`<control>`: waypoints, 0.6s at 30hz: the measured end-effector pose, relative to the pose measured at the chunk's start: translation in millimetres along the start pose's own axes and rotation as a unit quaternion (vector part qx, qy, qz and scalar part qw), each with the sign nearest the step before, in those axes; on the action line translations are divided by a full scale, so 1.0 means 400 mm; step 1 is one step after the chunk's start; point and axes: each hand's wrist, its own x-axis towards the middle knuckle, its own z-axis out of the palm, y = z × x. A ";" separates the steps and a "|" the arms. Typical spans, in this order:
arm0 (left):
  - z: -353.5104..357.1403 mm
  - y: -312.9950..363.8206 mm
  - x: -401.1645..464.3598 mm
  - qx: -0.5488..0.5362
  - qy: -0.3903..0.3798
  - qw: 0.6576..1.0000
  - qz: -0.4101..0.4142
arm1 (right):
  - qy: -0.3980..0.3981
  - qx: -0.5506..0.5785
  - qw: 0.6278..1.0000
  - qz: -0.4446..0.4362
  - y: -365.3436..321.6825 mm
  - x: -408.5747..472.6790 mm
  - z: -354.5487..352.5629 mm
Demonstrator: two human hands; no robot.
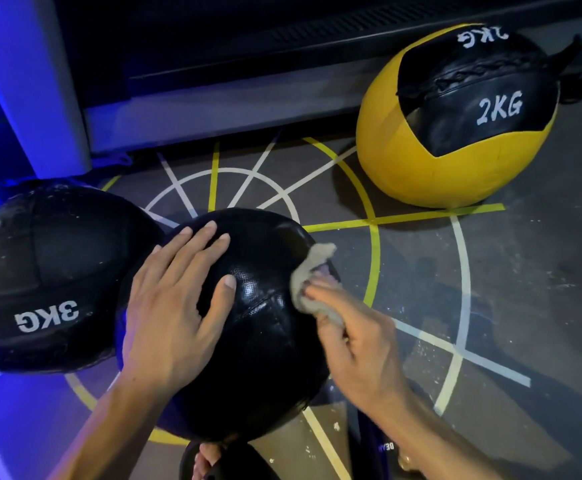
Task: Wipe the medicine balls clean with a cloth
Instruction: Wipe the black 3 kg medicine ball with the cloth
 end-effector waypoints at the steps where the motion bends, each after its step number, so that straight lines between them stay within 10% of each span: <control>1: 0.000 0.000 0.000 -0.002 0.000 1.000 0.000 | -0.007 -0.004 0.999 -0.032 -0.002 -0.006 0.005; 7: -0.002 0.007 0.005 -0.008 -0.004 1.000 -0.005 | 0.029 -0.038 0.994 0.094 0.067 0.041 -0.027; 18: 0.003 0.005 -0.006 -0.002 0.001 1.000 0.002 | 0.034 -0.022 0.998 0.043 0.017 0.079 -0.018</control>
